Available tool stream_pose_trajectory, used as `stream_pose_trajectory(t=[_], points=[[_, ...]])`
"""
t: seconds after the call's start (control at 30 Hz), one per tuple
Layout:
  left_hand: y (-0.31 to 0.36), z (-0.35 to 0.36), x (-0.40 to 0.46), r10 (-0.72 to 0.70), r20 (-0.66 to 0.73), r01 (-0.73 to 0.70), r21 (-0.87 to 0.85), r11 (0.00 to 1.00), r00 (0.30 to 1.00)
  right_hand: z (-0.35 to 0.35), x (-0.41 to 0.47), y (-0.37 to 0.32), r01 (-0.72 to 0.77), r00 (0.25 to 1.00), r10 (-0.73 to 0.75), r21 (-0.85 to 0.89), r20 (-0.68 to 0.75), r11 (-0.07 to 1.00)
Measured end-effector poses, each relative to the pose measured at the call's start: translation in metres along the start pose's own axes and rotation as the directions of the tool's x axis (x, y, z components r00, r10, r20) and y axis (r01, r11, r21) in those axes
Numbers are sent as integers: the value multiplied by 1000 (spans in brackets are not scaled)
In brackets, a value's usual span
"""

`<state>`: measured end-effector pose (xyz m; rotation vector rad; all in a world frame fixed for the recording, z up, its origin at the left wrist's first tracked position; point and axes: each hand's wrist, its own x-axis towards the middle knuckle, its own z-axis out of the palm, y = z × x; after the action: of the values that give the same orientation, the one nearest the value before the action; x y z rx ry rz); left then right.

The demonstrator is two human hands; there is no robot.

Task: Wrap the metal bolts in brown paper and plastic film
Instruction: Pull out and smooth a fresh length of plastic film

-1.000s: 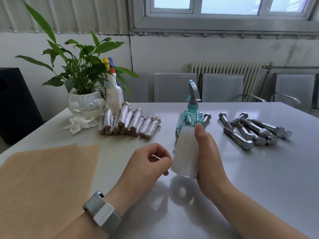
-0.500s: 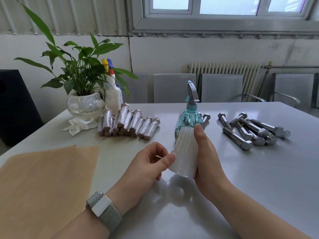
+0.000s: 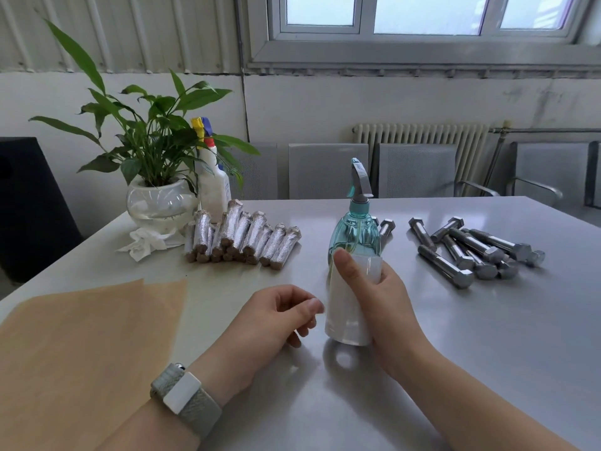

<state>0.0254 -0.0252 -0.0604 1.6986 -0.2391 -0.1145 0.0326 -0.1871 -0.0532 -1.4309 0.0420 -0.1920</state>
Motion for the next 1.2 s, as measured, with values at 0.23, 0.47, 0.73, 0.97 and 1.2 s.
stream_pose_trajectory(t=[0.23,0.47,0.73,0.97,1.2], points=[[1,6,7,67,-383,-50,54,997,921,4,-3,-3,-145,983,142,16,113,989],[11,-14,-3,562,-167,-369,598,711,810,-13,2,-20,-80,849,287,-429,443,900],[7,-23,-2,561,69,-479,613,629,825,-28,9,-30,103,784,205,-450,585,887],[1,-29,0,546,77,-474,606,638,834,-31,13,-31,229,786,125,-473,605,850],[6,-28,-6,547,106,-471,657,589,831,-33,11,-32,202,719,241,-528,652,825]])
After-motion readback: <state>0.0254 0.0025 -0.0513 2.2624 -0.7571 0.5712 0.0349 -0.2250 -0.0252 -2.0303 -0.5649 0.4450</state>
